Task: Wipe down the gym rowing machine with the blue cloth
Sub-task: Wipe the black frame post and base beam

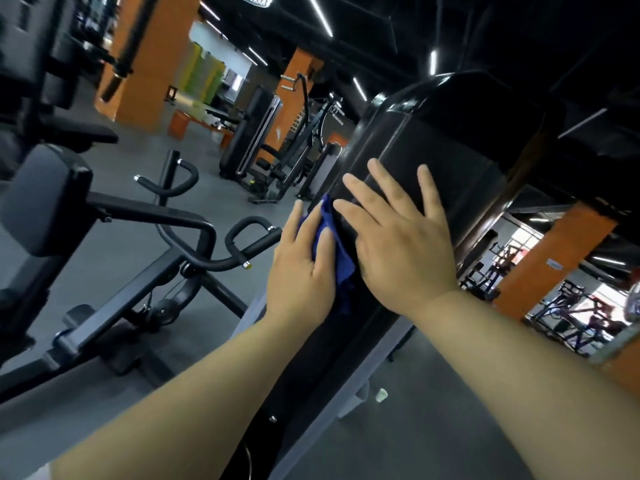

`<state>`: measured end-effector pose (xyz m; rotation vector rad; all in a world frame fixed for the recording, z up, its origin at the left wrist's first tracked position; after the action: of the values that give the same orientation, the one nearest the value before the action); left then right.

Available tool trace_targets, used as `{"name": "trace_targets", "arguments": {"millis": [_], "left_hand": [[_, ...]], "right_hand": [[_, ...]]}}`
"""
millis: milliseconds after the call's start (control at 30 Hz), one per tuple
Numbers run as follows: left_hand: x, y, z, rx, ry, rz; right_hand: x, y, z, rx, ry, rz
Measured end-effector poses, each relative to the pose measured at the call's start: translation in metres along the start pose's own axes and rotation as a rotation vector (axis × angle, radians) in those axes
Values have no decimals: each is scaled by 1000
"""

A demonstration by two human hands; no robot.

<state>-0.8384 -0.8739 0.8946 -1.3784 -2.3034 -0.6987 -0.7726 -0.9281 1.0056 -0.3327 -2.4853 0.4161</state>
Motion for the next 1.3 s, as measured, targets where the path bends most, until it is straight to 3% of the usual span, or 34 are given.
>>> {"name": "trace_targets", "arguments": {"millis": [133, 267, 400, 600, 800, 933, 1033, 1100, 1233, 1300], "left_hand": [[-25, -12, 34, -13, -15, -53], [-85, -30, 113, -98, -335, -1], [-77, -31, 104, -187, -452, -22], [-26, -13, 33, -65, -15, 43], [-60, -26, 84, 161, -23, 284], [-95, -41, 141, 300, -308, 591], [-115, -52, 161, 345, -508, 705], [-115, -59, 156, 363, -519, 675], [-77, -75, 121, 73, -371, 314], [-64, -61, 113, 26, -317, 364]], "right_hand": [[-3, 2, 4, -11, 40, -58], [-10, 10, 21, -21, 15, -84], [-11, 10, 23, -42, 21, -105], [-11, 9, 26, -41, 46, -102], [-16, 16, 38, -20, 65, -40], [-31, 34, 78, -6, -70, 68], [-32, 37, 79, 6, -67, 98], [-32, 37, 78, 1, -74, 123], [-32, 37, 79, 12, -53, 136], [-32, 37, 79, 12, -39, 129]]}}
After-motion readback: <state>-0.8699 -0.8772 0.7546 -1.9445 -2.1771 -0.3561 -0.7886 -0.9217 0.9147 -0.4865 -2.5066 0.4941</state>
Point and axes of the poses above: each hand's wrist, its own x-axis towards the middle knuckle, its own y-axis out of the palm, z = x × y, the point moved 9 cm from there along x, towards the middle knuckle, and after that the axes turned 5 degrees about -x, right-handed, at the moved point
